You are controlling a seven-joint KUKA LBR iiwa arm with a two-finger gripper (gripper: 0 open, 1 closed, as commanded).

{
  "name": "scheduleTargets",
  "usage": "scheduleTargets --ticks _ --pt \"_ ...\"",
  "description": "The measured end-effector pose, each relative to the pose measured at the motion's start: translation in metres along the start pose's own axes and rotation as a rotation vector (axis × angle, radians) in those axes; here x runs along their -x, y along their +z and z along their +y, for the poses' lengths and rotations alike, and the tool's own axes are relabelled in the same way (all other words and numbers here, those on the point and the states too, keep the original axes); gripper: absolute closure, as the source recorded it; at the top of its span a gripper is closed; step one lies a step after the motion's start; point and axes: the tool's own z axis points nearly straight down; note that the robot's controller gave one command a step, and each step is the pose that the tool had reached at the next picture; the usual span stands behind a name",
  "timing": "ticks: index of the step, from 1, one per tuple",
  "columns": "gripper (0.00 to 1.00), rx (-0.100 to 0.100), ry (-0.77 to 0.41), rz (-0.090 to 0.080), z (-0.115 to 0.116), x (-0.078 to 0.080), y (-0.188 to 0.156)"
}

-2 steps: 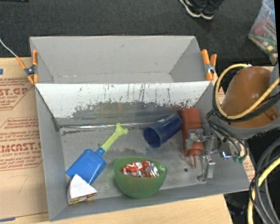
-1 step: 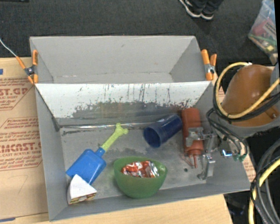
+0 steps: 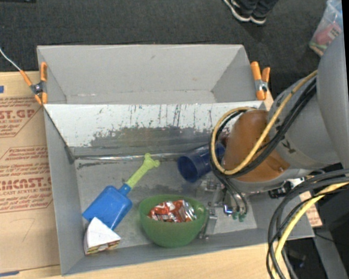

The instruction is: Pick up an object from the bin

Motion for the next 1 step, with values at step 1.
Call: scheduleTargets --ticks 1 --pt "0.00 -0.002 -0.142 -0.013 -0.0054 -0.0020 -0.0812"
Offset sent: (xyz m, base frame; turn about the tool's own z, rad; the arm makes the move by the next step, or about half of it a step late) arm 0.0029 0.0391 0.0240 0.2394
